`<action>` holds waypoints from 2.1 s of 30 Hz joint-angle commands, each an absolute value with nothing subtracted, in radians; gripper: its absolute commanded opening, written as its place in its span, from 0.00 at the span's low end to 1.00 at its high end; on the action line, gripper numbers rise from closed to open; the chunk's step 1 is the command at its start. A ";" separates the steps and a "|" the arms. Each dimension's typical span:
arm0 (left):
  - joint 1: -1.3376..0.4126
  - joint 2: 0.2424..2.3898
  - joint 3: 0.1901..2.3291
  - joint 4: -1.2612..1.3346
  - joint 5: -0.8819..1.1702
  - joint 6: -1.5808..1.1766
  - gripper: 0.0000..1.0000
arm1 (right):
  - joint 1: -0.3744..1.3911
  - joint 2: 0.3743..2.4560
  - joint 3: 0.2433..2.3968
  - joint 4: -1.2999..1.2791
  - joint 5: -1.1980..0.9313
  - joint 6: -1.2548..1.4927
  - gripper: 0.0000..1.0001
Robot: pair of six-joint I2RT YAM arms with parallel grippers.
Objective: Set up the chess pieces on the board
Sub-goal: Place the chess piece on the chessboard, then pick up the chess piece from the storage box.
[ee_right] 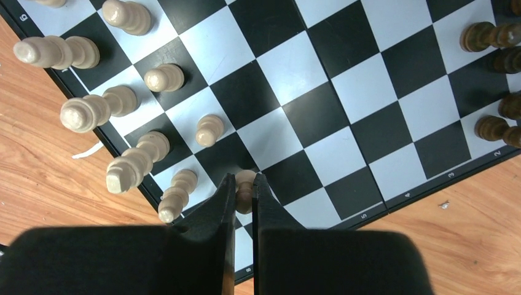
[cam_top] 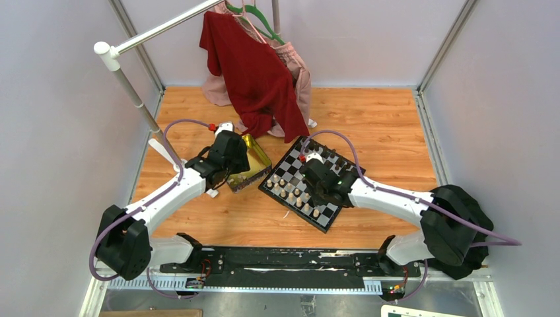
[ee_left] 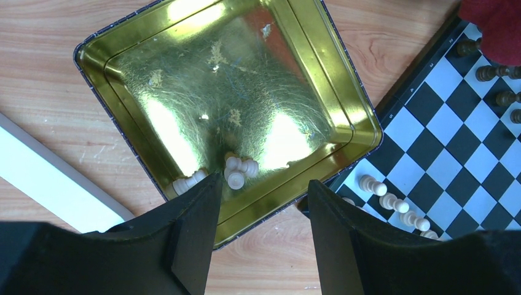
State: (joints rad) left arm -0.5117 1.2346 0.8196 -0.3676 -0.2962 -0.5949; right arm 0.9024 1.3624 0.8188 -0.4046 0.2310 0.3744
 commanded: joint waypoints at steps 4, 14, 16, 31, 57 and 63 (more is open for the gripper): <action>-0.502 1.251 0.822 -0.339 -0.301 -0.594 0.59 | 0.916 1.408 0.816 -0.357 0.204 0.379 0.00; -0.500 1.259 0.822 -0.336 -0.299 -0.594 0.59 | 0.916 1.443 0.825 -0.337 0.187 0.373 0.00; -0.499 1.259 0.822 -0.336 -0.299 -0.595 0.59 | 0.917 1.447 0.825 -0.332 0.184 0.373 0.00; -0.499 1.257 0.822 -0.344 -0.301 -0.596 0.63 | 0.917 1.441 0.821 -0.331 0.179 0.375 0.22; -0.493 1.464 0.803 -0.316 -0.314 -0.613 0.61 | 0.916 1.316 0.919 -0.463 0.286 0.328 0.42; -0.491 1.501 0.802 -0.290 -0.294 -0.620 0.47 | 0.913 1.299 0.903 -0.462 0.291 0.328 0.42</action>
